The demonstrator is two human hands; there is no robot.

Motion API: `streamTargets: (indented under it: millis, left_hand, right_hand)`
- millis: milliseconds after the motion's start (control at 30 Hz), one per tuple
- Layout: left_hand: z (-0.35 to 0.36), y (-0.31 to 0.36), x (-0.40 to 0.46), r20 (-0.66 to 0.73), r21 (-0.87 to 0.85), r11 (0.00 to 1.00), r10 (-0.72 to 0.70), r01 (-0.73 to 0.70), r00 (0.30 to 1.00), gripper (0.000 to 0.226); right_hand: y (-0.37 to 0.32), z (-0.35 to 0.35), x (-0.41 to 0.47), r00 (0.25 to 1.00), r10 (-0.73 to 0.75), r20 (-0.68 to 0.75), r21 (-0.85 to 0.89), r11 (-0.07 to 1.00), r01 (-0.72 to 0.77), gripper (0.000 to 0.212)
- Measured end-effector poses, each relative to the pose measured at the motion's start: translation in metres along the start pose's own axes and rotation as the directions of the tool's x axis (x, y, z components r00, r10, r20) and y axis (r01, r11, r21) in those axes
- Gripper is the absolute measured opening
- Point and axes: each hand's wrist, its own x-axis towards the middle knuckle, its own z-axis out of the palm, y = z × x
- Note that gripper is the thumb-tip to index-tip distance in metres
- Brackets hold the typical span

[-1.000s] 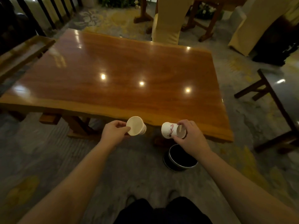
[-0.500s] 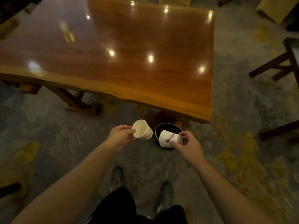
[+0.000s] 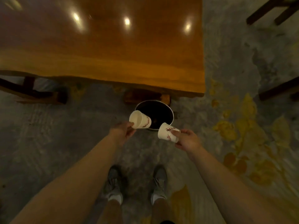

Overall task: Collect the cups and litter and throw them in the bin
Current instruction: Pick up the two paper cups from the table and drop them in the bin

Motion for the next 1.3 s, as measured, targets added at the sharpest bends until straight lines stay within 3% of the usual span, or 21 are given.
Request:
streamTargets:
  millis: [200,467,600,767,933,1033,1167,1233,1300]
  left_hand:
    - [0.031,-0.013,0.121,0.066,0.026,0.999,0.028,-0.03,0.997,0.011]
    - [0.053,-0.021,0.187,0.114,0.133,0.991,0.021,-0.036,0.993,0.032]
    - [0.049,-0.021,0.198,0.09,0.17,0.984,0.036,-0.051,0.995,0.02]
    - [0.03,-0.013,0.192,0.092,0.154,0.987,0.026,-0.04,0.995,0.009]
    - [-0.01,-0.004,0.156,0.047,0.197,0.969,0.145,-0.151,0.988,0.014]
    - [-0.042,0.009,0.115,0.013,0.212,0.947,0.246,-0.243,0.969,0.021]
    - [-0.113,0.028,0.04,-0.005,0.157,0.928,0.343,-0.338,0.939,0.03]
    - [-0.151,0.033,0.003,-0.05,0.357,0.859,0.411,-0.368,0.91,0.017]
    - [-0.197,0.038,-0.037,-0.122,0.562,0.728,0.541,-0.392,0.832,0.01]
  right_hand:
    - [0.02,0.023,0.108,0.998,0.058,-0.025,0.116,0.992,-0.054,0.052]
    - [0.03,0.049,0.181,0.994,0.11,-0.02,0.22,0.97,-0.102,0.046]
    - [0.041,0.058,0.184,0.995,0.097,-0.029,0.18,0.98,-0.09,0.043]
    - [0.042,0.077,0.167,0.996,0.085,-0.017,0.087,0.993,-0.083,0.014]
    - [0.024,0.105,0.123,0.998,-0.037,0.056,-0.191,0.981,0.047,0.01]
    - [0.004,0.124,0.085,0.966,-0.223,0.135,-0.473,0.842,0.26,0.021]
    - [-0.025,0.159,0.01,0.887,-0.304,0.347,-0.739,0.494,0.458,0.016]
    - [-0.037,0.18,-0.03,0.849,-0.296,0.439,-0.79,0.323,0.521,0.013]
    - [-0.049,0.209,-0.075,0.793,-0.287,0.537,-0.783,0.182,0.595,0.017]
